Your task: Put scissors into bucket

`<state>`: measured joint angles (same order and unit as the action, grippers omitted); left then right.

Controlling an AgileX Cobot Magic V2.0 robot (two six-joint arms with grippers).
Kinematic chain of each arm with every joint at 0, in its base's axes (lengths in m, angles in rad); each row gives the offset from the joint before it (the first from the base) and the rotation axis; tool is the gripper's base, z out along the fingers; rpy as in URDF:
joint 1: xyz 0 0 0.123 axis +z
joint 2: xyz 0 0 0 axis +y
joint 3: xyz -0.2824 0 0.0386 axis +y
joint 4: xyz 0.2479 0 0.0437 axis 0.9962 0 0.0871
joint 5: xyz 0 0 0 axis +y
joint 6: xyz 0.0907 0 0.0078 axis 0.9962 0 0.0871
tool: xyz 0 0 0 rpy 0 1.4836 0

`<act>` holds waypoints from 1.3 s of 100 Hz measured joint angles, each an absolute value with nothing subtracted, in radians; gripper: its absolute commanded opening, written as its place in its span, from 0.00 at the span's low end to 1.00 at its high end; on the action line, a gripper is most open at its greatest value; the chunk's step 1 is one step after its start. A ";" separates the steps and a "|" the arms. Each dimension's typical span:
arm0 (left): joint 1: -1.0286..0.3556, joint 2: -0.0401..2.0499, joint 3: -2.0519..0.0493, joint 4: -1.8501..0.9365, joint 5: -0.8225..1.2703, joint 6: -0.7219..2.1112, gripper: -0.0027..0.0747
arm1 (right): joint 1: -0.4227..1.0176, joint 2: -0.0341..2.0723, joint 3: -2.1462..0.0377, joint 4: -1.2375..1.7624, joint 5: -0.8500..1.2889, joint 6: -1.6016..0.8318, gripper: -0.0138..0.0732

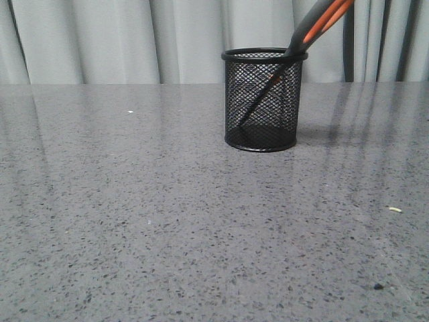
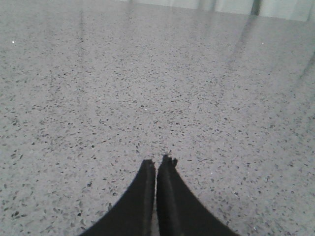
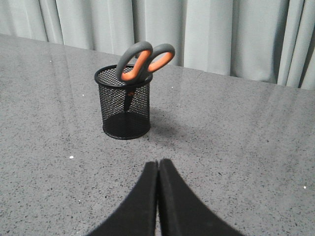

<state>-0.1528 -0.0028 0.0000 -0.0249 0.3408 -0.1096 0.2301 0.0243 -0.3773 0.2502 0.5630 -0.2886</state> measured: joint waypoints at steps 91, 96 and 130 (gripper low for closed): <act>-0.153 -0.003 0.000 -0.027 0.342 -0.110 0.01 | -0.019 0.027 0.014 -0.137 0.130 0.234 0.11; -0.153 -0.003 0.000 -0.027 0.342 -0.110 0.01 | -0.019 0.027 0.014 -0.124 0.165 0.192 0.11; -0.153 -0.003 0.000 -0.027 0.342 -0.110 0.01 | -0.019 0.027 0.014 -0.052 0.306 0.000 0.11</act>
<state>-0.1528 -0.0028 0.0000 -0.0266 0.3417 -0.1096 -0.0186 0.0266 0.0138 -0.0517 0.3061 0.0000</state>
